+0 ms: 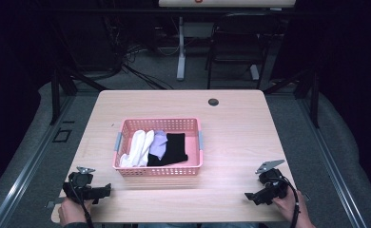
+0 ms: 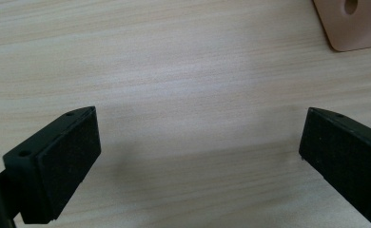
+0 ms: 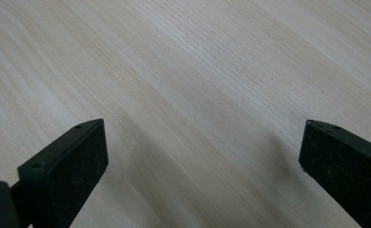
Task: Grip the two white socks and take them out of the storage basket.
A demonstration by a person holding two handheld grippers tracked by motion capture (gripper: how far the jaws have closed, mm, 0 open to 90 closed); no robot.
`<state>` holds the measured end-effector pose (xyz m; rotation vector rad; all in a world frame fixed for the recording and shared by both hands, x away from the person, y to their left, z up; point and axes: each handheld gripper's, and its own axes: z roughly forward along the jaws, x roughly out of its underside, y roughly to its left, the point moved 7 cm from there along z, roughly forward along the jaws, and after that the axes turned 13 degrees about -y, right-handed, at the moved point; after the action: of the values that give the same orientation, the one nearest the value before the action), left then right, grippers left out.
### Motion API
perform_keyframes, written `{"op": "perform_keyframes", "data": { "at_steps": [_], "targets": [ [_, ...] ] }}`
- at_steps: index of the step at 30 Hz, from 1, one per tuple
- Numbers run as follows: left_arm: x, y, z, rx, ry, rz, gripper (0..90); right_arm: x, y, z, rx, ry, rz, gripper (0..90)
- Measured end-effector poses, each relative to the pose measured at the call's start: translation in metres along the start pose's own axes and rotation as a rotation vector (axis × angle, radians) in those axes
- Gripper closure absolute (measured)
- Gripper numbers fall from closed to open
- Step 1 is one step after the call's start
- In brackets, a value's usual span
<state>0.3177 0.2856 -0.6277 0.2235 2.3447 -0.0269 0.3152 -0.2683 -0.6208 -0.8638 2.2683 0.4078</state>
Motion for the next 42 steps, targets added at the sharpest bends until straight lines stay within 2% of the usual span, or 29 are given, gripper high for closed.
{"op": "perform_keyframes", "data": {
  "at_steps": [7, 16, 21, 23, 25, 28, 32, 38, 40, 41, 42],
  "targets": [
    [-0.002, -0.005, 0.002, 0.034, 0.003, 0.015, 0.2, 0.001, 0.000, -0.001, 0.010, 0.005, -0.009, 1.6],
    [-0.003, -0.009, 0.001, 0.046, 0.015, 0.028, 0.2, 0.002, 0.000, 0.000, 0.029, 0.016, -0.030, 1.5],
    [-0.008, -0.015, -0.003, 0.051, 0.019, 0.061, 0.2, 0.002, -0.001, -0.001, 0.043, 0.022, -0.036, 1.5],
    [-0.013, -0.016, -0.007, 0.043, 0.014, 0.083, 0.2, 0.002, 0.000, -0.002, 0.042, 0.017, -0.043, 1.5],
    [-0.018, -0.017, -0.010, 0.044, 0.000, 0.082, 0.2, 0.004, -0.002, -0.002, 0.053, 0.035, -0.056, 1.5],
    [-0.023, -0.018, -0.016, 0.045, -0.010, 0.085, 0.2, 0.005, -0.003, 0.000, 0.057, 0.029, -0.031, 1.6],
    [-0.029, -0.020, -0.022, 0.045, -0.015, 0.092, 0.2, 0.005, -0.003, 0.000, 0.059, 0.046, -0.053, 1.7],
    [-0.042, -0.023, -0.031, 0.054, -0.017, 0.128, 0.2, 0.006, -0.002, 0.003, 0.048, 0.064, -0.054, 1.8],
    [-0.045, -0.024, -0.033, 0.054, -0.013, 0.127, 0.3, 0.006, -0.001, 0.003, 0.040, 0.057, -0.046, 1.8],
    [-0.053, -0.023, -0.038, 0.045, -0.055, 0.102, 0.4, 0.005, -0.001, 0.002, 0.048, 0.062, -0.053, 1.9],
    [-0.056, -0.023, -0.039, 0.053, -0.064, 0.094, 0.5, 0.005, 0.000, 0.003, 0.043, 0.059, -0.049, 1.9]
  ]
}}
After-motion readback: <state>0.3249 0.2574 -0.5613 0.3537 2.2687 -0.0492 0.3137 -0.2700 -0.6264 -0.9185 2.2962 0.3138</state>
